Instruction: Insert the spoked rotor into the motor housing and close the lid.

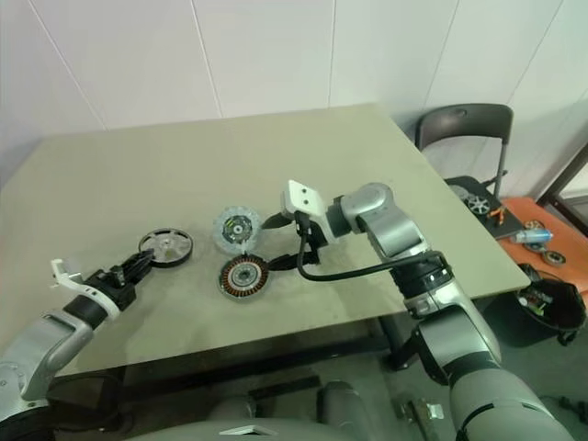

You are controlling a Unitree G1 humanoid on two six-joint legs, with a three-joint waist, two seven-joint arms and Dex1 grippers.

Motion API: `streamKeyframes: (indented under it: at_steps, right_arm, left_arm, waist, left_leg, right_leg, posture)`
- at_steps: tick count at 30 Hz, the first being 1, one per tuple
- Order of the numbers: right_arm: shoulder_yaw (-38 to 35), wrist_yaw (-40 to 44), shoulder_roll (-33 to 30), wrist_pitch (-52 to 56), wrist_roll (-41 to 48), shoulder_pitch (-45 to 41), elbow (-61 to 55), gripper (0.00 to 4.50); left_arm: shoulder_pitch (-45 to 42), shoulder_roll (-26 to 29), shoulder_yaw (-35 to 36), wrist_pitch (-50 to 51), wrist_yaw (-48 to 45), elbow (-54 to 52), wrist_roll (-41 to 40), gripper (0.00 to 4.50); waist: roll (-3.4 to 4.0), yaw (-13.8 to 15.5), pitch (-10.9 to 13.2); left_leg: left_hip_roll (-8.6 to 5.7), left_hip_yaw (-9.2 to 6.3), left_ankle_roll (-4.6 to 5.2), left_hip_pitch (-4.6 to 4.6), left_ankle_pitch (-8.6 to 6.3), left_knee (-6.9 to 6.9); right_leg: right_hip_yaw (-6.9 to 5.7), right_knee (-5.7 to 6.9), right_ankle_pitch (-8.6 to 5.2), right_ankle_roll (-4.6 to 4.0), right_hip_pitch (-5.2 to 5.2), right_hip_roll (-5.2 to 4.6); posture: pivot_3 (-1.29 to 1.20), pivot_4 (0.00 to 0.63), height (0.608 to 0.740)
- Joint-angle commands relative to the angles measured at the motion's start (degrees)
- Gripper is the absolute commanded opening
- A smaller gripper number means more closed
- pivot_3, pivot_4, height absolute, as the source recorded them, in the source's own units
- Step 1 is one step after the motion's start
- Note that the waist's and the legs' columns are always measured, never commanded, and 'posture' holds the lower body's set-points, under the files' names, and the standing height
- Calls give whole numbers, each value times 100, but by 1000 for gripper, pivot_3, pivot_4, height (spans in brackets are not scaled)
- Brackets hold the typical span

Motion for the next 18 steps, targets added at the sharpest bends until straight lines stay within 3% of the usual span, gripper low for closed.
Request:
streamKeyframes:
  at_steps: [1,8,18]
  right_arm:
    - [-84,-1,-79,-165,-64,-181,98,4500]
    - [-131,81,-180,-385,-166,-316,445,4500]
    - [-151,39,-182,-425,-183,-297,423,4500]
  left_arm:
    - [281,194,-61,-22,-160,-806,-669,392]
    - [539,156,-734,-99,-460,-1593,-690,392]
    - [336,526,-1669,96,-829,-1282,-690,392]
  waist:
    - [0,-3,1]
    - [3,-8,4]
    - [8,-10,7]
  left_leg:
    - [0,0,0,0,0,-1]
    - [-1,2,-1,0,-1,2]
    - [-1,3,-1,-2,-1,-4]
  right_leg:
    - [0,-1,0,0,-1,0]
    - [0,-5,-2,-2,2,1]
    - [2,-6,-2,-1,-3,3]
  posture:
    - [0,0,740]
    - [0,0,740]
    - [0,0,740]
